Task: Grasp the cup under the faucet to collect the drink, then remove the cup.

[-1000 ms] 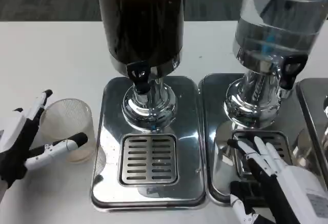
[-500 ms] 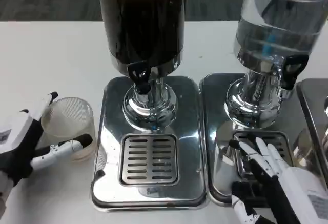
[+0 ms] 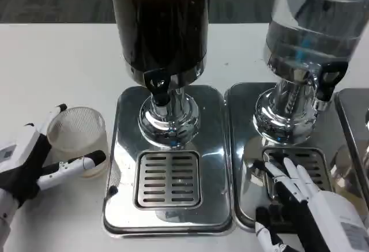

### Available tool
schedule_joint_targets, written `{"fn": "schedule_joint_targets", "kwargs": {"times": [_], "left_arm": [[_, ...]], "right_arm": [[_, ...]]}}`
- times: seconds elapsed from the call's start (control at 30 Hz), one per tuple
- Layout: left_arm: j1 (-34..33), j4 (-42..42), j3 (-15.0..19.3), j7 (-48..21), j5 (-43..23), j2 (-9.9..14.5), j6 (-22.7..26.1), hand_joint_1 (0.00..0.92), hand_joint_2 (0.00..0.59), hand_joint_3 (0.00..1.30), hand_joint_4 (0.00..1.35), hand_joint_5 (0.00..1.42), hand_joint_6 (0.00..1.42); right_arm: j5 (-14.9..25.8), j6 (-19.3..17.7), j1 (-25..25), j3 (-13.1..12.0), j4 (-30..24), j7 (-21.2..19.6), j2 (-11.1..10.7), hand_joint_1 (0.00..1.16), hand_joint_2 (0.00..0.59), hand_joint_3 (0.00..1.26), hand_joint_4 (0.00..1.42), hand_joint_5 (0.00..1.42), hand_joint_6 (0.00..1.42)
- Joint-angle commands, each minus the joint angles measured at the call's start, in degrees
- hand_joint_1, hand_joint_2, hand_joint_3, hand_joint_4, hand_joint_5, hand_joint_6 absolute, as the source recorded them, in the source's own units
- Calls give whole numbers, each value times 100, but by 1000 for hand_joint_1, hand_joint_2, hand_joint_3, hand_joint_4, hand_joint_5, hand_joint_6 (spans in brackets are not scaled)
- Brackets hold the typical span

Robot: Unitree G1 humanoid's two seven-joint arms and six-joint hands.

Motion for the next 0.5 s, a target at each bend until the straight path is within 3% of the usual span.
{"fn": "schedule_joint_targets", "kwargs": {"times": [0.03,0.5], "left_arm": [[-86,128,-81,221,48,104,-114,0,12,0,0,97,8],[-319,687,-318,775,98,34,-569,0,52,0,0,80,19]], "right_arm": [[-4,43,55,3,-62,-50,19,578,561,137,0,0,80],[-8,60,65,-8,-56,-43,43,580,561,137,0,0,91]]}}
